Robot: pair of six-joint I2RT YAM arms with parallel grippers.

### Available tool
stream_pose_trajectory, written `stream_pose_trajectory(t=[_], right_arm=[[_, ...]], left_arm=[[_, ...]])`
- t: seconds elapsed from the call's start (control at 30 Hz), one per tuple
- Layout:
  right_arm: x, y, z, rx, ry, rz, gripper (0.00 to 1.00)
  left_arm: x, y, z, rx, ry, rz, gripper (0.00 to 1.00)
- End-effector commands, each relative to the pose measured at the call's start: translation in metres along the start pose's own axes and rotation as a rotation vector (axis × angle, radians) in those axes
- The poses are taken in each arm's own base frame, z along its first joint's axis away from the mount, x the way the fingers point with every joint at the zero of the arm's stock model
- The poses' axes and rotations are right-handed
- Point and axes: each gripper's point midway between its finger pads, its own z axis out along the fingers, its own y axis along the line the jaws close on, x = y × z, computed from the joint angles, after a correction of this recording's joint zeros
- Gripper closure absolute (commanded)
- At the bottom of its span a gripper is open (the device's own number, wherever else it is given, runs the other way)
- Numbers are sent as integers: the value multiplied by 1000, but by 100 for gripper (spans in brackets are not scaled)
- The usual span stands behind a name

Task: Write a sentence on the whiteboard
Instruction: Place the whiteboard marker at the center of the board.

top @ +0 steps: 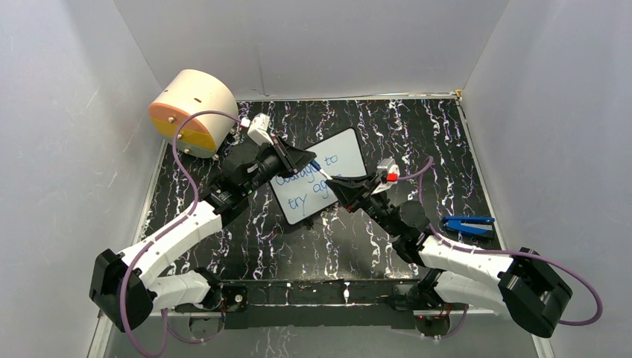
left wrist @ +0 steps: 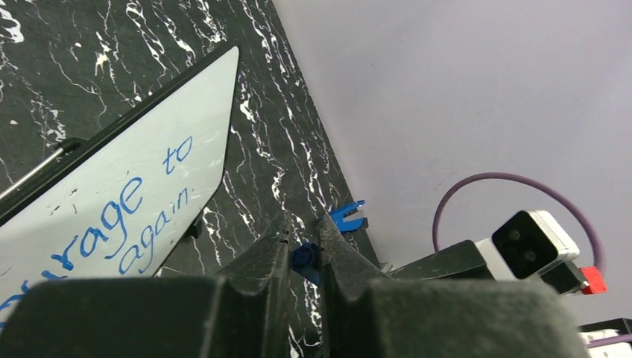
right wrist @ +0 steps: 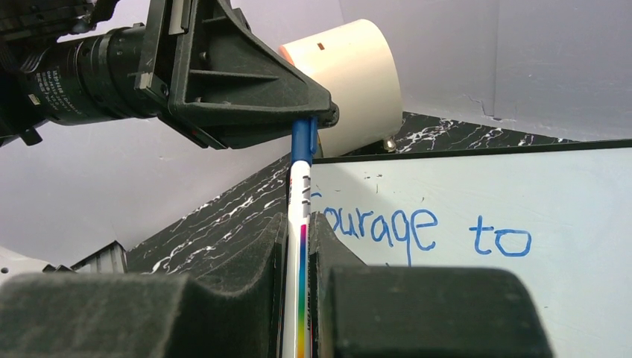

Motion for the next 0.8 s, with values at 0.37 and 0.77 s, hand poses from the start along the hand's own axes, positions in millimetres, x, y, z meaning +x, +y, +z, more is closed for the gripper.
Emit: stream_pose_trajectory(t=[0.37, 0.77], right_arm=[[-48, 6, 11, 1, -167, -10, 100], [-49, -4, 23, 46, -160, -57, 100]], left_arm=[[50, -21, -8, 159, 227, -202, 100], [91, -36, -20, 199, 354, -240, 100]])
